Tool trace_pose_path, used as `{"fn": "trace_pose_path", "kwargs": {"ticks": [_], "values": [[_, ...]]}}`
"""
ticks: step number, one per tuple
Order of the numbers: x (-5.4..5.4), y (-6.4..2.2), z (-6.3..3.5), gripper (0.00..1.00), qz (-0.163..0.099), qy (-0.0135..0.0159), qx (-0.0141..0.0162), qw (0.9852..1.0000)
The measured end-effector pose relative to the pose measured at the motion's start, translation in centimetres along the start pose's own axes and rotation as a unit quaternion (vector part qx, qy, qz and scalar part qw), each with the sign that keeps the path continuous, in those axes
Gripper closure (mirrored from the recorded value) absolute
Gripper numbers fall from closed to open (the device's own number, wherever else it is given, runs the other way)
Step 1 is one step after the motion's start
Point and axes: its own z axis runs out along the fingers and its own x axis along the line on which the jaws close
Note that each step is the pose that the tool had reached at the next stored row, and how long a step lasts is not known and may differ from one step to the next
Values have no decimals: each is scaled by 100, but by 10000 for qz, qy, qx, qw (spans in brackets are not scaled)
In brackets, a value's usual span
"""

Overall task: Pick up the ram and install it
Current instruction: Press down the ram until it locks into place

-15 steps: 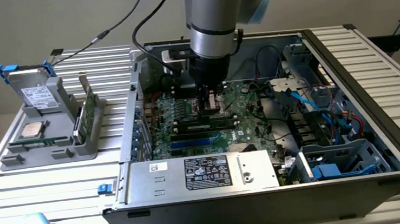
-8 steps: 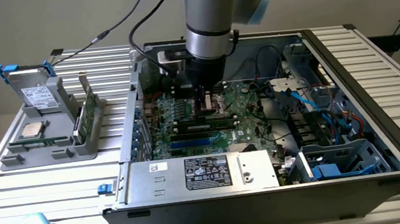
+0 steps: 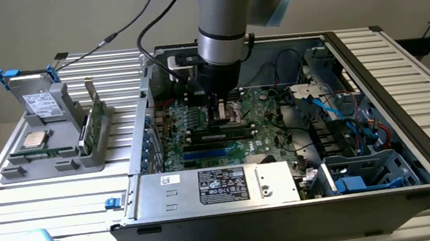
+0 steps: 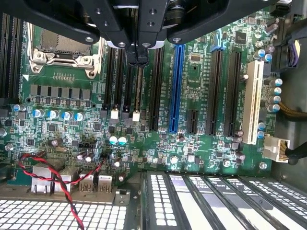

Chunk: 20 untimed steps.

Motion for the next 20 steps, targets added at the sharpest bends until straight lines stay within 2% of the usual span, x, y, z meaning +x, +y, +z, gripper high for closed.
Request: {"fn": "trace_pose_path", "kwargs": {"ticks": [9, 13, 17, 20], "values": [[-2, -1, 21, 90, 0, -2, 2, 10000], [2, 7, -45, 90, 1, -2, 2, 10000], [2, 7, -52, 90, 0, -3, 2, 10000], [-13, 22, -53, 90, 2, 16, 0, 10000]]}}
